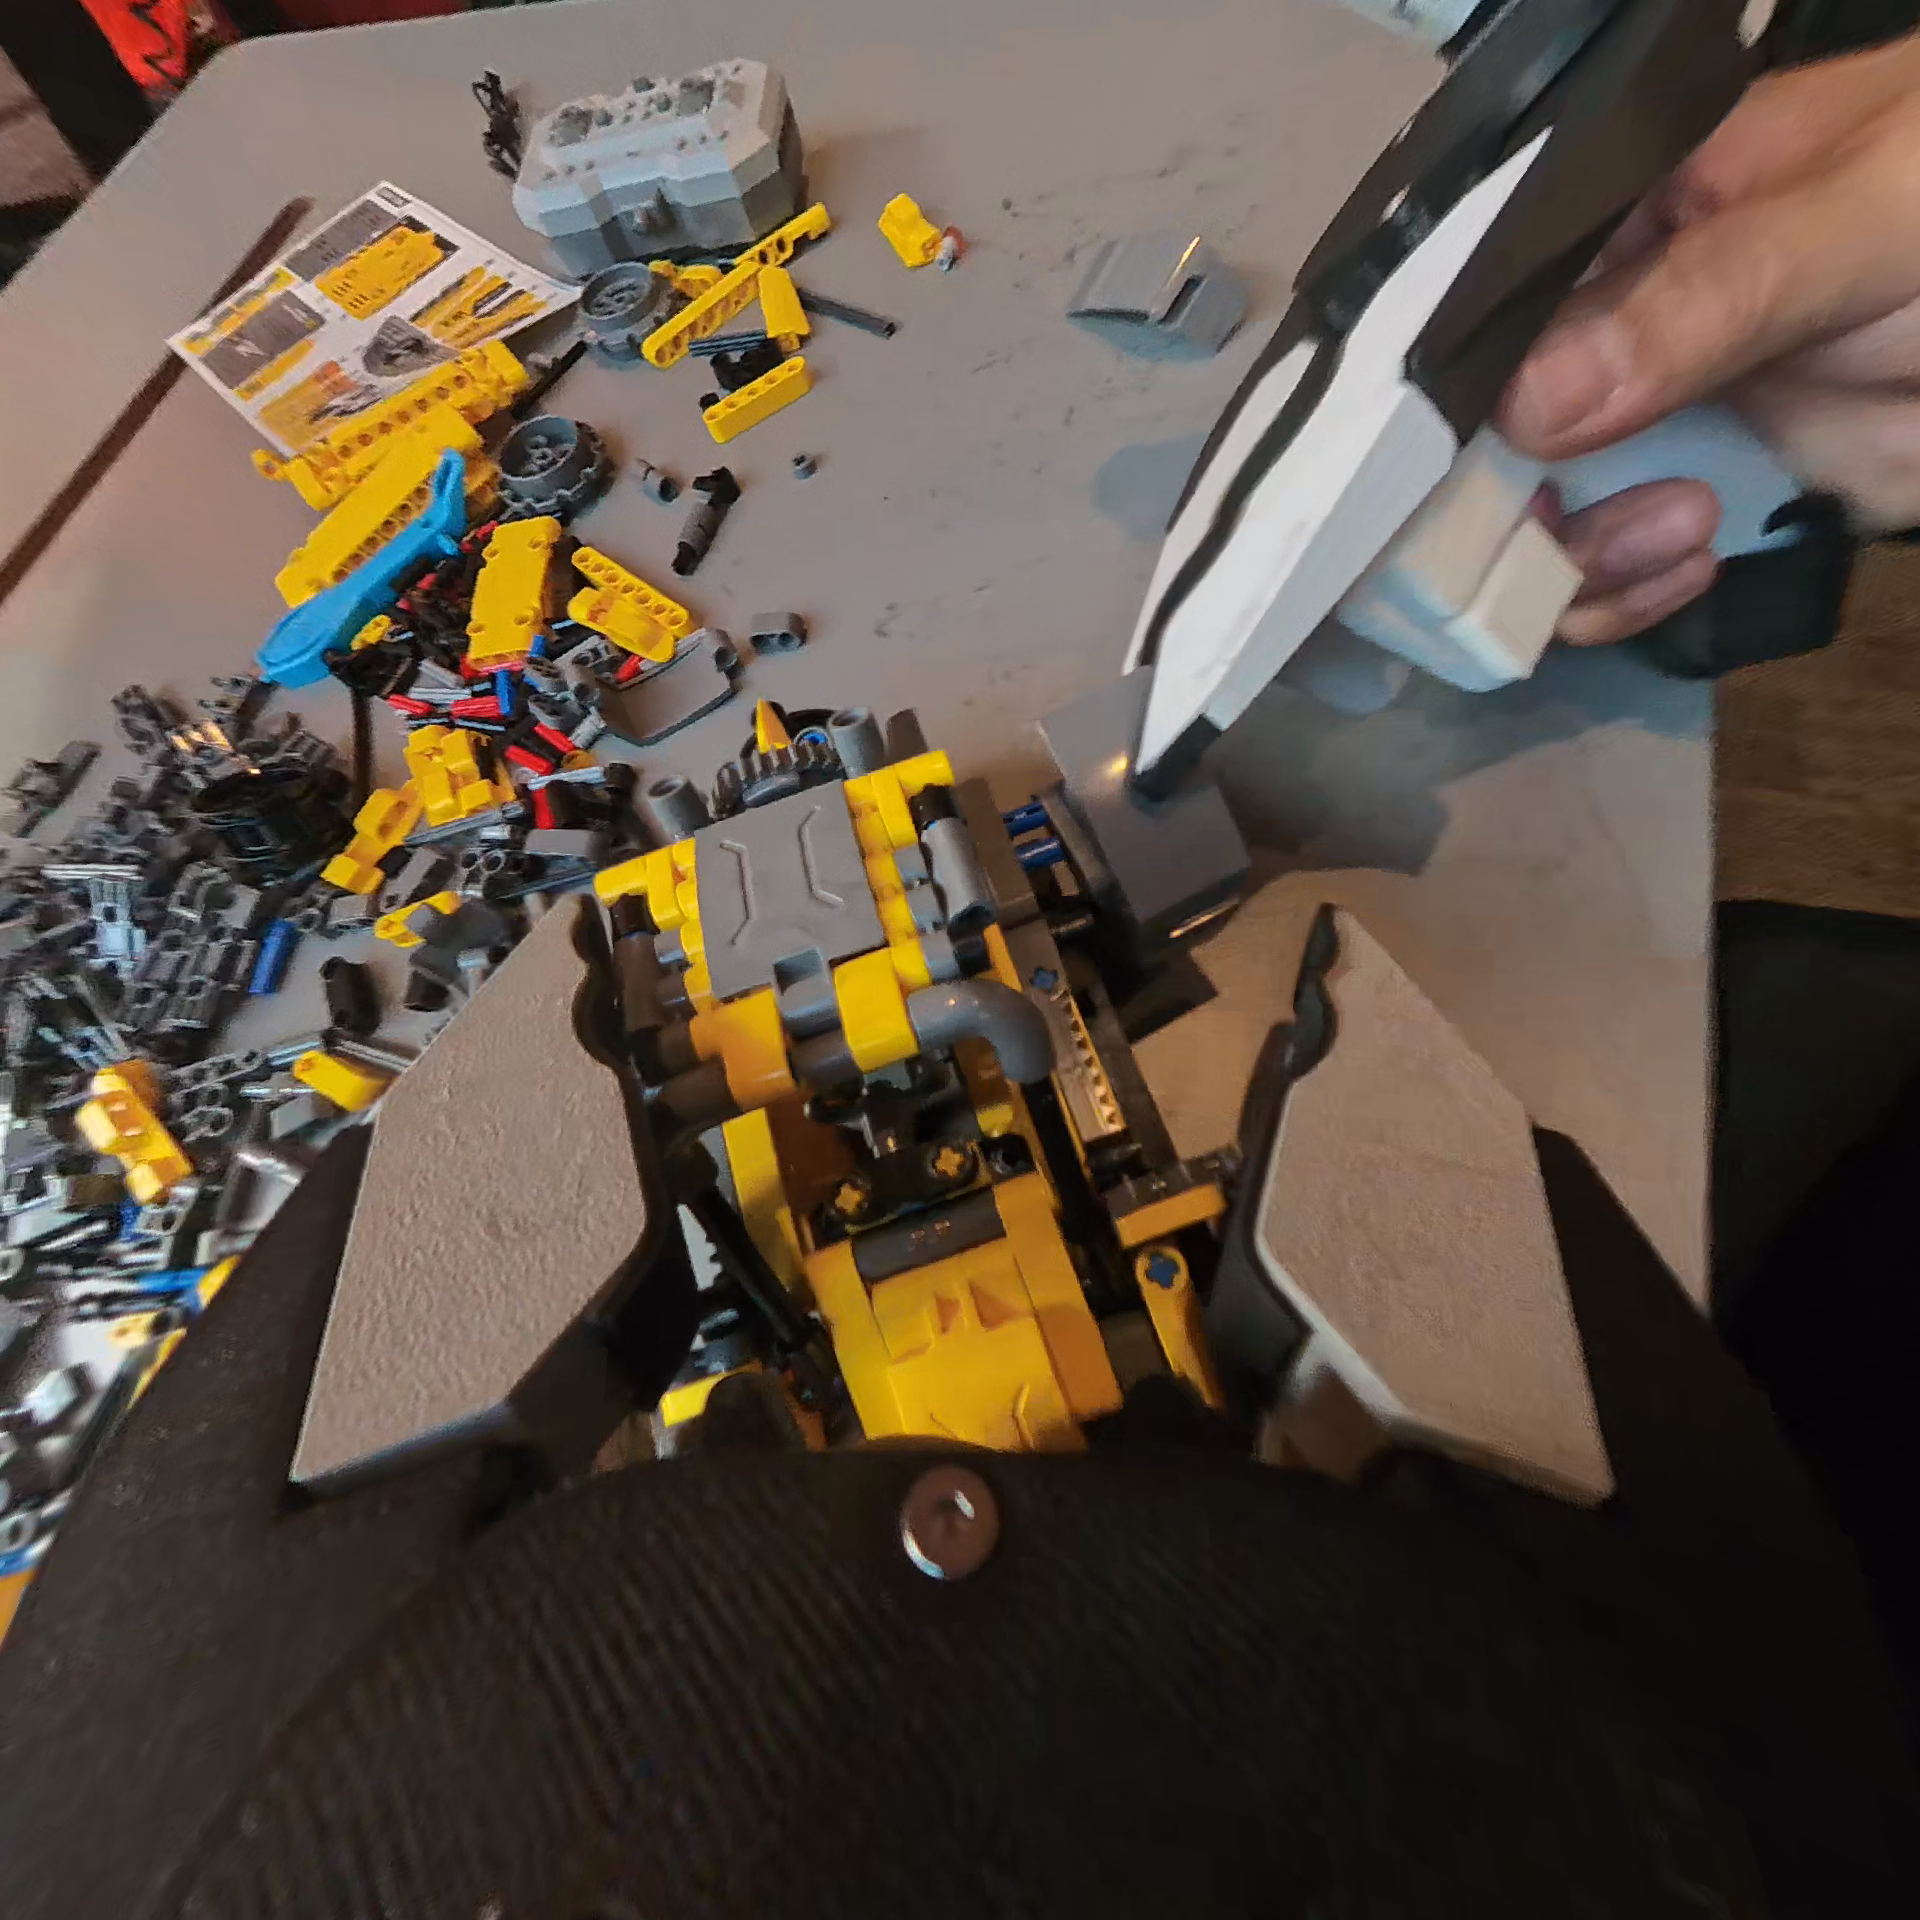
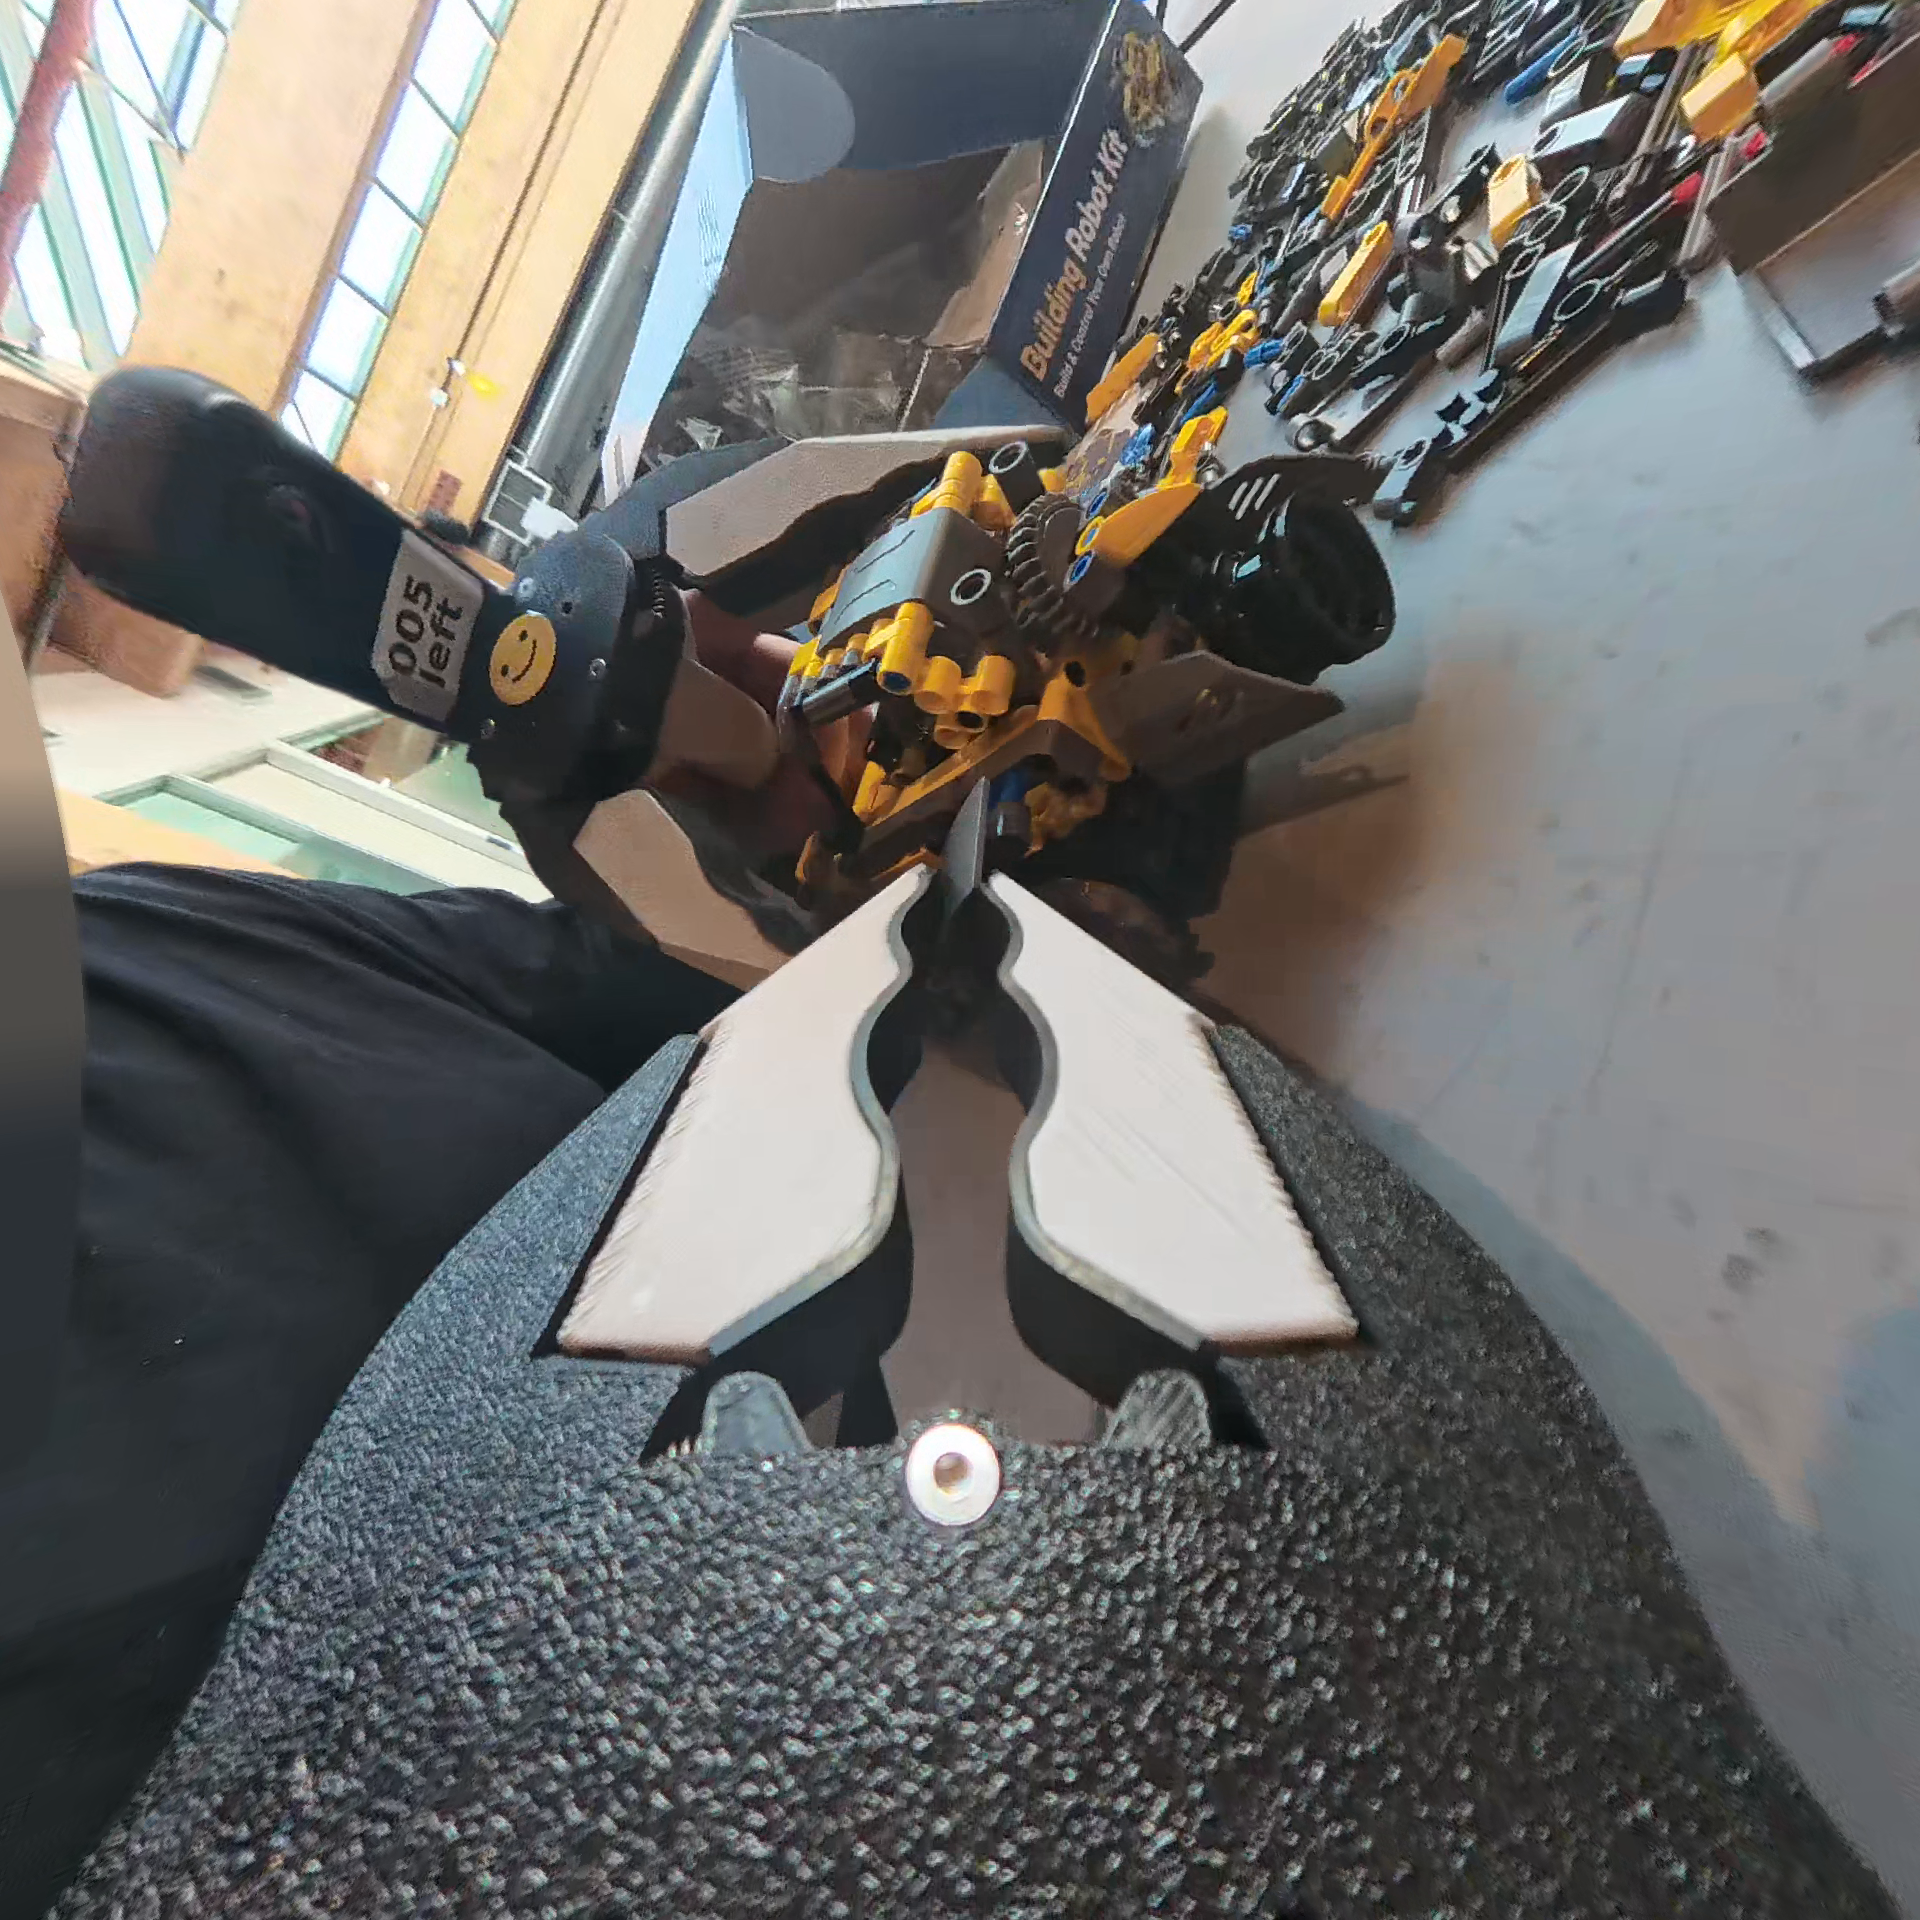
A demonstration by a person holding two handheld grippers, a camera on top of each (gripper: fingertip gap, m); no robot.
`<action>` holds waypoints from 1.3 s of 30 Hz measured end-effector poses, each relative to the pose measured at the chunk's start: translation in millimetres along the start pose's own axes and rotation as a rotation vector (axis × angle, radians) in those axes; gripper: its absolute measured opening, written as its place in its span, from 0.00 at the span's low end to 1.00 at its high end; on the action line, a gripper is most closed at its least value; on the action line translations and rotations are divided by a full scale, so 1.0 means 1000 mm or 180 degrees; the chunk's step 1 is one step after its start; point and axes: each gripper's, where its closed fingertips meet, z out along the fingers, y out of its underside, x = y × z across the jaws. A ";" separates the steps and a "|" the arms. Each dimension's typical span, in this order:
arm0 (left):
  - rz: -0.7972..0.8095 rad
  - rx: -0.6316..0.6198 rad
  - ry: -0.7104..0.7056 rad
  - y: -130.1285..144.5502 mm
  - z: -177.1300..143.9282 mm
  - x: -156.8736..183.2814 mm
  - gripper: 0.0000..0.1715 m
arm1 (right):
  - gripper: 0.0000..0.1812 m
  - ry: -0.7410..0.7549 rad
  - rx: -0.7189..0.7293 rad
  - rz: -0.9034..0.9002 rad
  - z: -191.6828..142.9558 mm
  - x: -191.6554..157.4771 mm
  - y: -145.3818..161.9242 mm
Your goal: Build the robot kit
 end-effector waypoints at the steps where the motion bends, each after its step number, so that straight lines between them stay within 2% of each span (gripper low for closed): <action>1: -0.0069 0.0039 0.0058 -0.002 -0.002 0.001 0.73 | 0.02 0.0002 0.0001 0.0002 0.000 0.000 0.000; 6: -0.0251 0.0102 0.0269 -0.003 -0.009 0.000 0.67 | 0.03 0.0054 0.0023 0.0007 0.001 0.004 -0.002; 8: -0.0255 0.0116 0.0348 -0.003 -0.014 -0.004 0.62 | 0.03 0.0045 0.0052 0.0067 -0.001 0.006 -0.002; 10: -0.0327 0.0222 0.0413 -0.005 -0.023 -0.010 0.52 | 0.03 -0.0049 0.0049 0.0160 -0.002 0.005 -0.002; 14: -0.0683 0.0528 0.0548 -0.016 -0.039 -0.023 0.49 | 0.02 -0.0035 -0.0039 0.0085 0.000 0.004 0.002; 20: -0.0668 0.0291 0.0471 0.000 -0.034 -0.028 0.54 | 0.02 0.0044 -0.0048 -0.0006 0.001 0.005 0.004; 22: -0.0647 0.0202 0.0535 0.004 -0.030 -0.023 0.51 | 0.01 0.0084 -0.0084 -0.0050 0.002 0.005 0.006; 24: -0.0602 0.0058 0.0609 0.011 -0.025 -0.015 0.54 | 0.01 0.0110 -0.0085 -0.0063 0.002 0.005 0.007; 28: -0.0415 0.0042 0.0409 0.013 -0.020 -0.016 0.52 | 0.02 0.0132 -0.0085 -0.0061 0.002 0.006 0.007; 32: -0.0483 0.0060 0.0408 0.011 -0.018 -0.015 0.51 | 0.05 0.0141 -0.0144 -0.0093 0.006 0.004 0.011; 39: -0.0506 0.0091 0.0406 0.010 -0.017 -0.015 0.51 | 0.04 0.0166 -0.0143 -0.0058 0.005 0.005 0.012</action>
